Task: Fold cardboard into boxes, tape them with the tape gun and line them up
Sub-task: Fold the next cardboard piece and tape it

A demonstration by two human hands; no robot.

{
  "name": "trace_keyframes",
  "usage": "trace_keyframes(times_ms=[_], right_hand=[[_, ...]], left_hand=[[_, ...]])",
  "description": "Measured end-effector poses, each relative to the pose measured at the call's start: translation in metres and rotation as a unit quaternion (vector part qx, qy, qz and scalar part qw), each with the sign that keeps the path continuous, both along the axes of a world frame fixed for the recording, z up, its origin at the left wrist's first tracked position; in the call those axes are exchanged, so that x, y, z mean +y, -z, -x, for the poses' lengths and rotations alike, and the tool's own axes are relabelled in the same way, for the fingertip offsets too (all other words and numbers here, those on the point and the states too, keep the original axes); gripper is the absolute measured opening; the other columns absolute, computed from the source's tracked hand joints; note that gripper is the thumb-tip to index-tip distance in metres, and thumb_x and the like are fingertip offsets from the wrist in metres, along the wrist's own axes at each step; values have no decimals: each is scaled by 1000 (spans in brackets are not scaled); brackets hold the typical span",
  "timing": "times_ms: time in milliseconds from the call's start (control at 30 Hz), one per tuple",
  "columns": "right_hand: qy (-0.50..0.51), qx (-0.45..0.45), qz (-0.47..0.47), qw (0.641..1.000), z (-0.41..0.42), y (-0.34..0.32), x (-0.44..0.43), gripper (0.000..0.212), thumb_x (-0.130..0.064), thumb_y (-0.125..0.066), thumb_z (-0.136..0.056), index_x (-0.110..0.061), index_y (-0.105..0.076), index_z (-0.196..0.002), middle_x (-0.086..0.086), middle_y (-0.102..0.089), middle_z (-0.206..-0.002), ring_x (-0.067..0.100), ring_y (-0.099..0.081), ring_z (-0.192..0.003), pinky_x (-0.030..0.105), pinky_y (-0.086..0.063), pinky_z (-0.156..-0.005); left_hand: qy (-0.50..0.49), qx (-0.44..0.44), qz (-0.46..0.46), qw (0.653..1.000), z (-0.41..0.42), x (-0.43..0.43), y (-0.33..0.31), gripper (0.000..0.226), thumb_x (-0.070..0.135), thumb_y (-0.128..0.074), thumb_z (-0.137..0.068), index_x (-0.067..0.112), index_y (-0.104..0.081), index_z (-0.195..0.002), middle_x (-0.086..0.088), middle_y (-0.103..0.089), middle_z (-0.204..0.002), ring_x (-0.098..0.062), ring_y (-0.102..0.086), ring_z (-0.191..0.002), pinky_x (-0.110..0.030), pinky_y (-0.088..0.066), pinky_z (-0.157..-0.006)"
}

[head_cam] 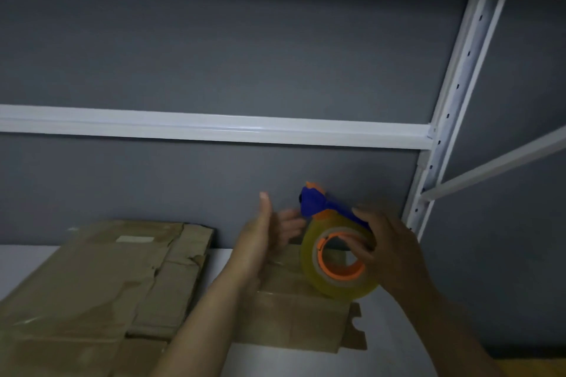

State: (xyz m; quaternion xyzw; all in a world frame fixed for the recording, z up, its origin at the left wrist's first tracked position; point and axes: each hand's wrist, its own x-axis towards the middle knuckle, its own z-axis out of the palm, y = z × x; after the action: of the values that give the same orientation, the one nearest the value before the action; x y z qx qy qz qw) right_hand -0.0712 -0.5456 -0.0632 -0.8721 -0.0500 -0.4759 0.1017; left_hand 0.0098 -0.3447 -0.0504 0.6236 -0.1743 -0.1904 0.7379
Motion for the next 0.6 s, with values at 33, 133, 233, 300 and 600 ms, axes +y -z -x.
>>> trace_keyframes(times_ms=[33,133,233,300,600], right_hand=[[-23,17,-22,999,0,-1,1,42,-47,-57,-80,-15,-58,-109,4,-65,-104,9,-50,-94,5,-33,-87],[-83,63,-106,989,-1,-5,2,42,-45,-66,-75,-20,-57,-108,-11,-53,-116,-10,-44,-100,-5,-30,-86],[-132,75,-158,976,-4,-6,2,36,-49,-64,-73,-30,-51,-101,-31,-47,-107,-13,-47,-97,-1,-36,-79],[-151,85,-179,968,-5,-7,2,36,-50,-64,-72,-36,-47,-100,-35,-45,-104,-11,-48,-94,1,-37,-75],[-176,223,-210,936,-1,-8,-3,59,-60,-58,-74,-58,-41,-131,-19,-45,-130,-9,-46,-115,4,-40,-85]], left_hand=[[-3,37,22,999,-1,-2,-12,62,63,-29,-93,16,-67,-107,-3,-75,-100,-18,-70,-97,-28,-53,-84],[-24,73,18,997,-7,-8,-25,25,35,-55,-96,13,-66,-94,0,-74,-79,-12,-70,-76,-29,-53,-79],[-30,99,25,994,-11,-11,-28,13,19,-57,-95,10,-64,-89,-3,-73,-74,-13,-70,-69,-29,-53,-73],[-25,132,50,990,-12,-10,-29,24,30,-57,-95,8,-65,-90,-9,-74,-82,-19,-71,-75,-32,-55,-72],[-42,71,-18,996,-21,1,-39,14,20,-64,-91,6,-66,-90,-7,-71,-72,-11,-68,-60,-21,-53,-50]])
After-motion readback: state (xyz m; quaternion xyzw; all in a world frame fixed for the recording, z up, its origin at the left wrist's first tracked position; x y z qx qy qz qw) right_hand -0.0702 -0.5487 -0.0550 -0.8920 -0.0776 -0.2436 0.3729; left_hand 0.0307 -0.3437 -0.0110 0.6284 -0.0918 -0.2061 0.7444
